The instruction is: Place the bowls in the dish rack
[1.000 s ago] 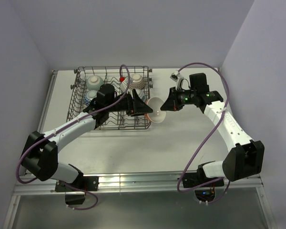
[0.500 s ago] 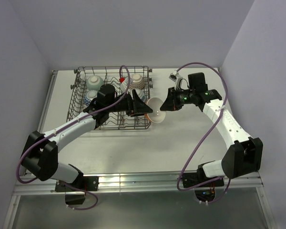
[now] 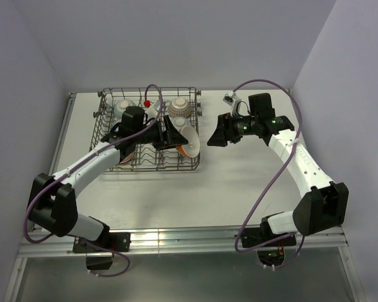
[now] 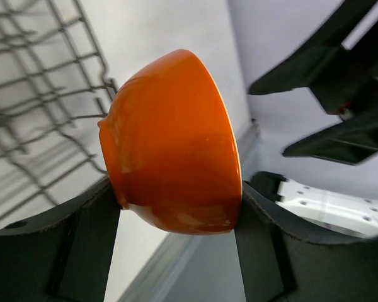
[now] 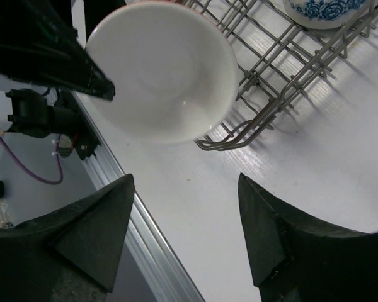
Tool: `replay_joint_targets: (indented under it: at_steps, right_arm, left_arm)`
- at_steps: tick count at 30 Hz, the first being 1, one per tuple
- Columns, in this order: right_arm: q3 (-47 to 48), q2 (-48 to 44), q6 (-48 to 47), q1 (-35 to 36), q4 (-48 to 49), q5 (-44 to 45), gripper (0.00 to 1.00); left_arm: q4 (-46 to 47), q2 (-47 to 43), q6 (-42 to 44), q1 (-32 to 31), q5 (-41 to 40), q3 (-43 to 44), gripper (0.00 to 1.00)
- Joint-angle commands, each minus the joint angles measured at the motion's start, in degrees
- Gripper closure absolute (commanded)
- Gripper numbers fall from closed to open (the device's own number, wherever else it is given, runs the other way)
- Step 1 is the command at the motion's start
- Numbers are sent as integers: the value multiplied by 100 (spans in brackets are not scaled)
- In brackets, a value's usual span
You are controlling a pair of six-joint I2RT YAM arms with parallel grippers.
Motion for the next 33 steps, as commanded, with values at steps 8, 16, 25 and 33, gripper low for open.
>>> replay_joint_targets:
  at_steps: [8, 16, 25, 33]
  right_arm:
    - [278, -127, -293, -529, -374, -59, 22]
    - [533, 14, -583, -899, -734, -33, 21]
    - [454, -12, -662, -1013, -805, -24, 21]
    - [445, -21, -759, -1110, -893, -50, 20]
  left_arm:
    - [-2656, 324, 2762, -51, -2554, 1692, 100]
    - [-3044, 587, 3255, -701, -4496, 1947, 100]
    - [-3712, 1369, 3300, -1246, -5614, 2677, 100]
    - [-4170, 2002, 3361, -1659, -6239, 3152, 100]
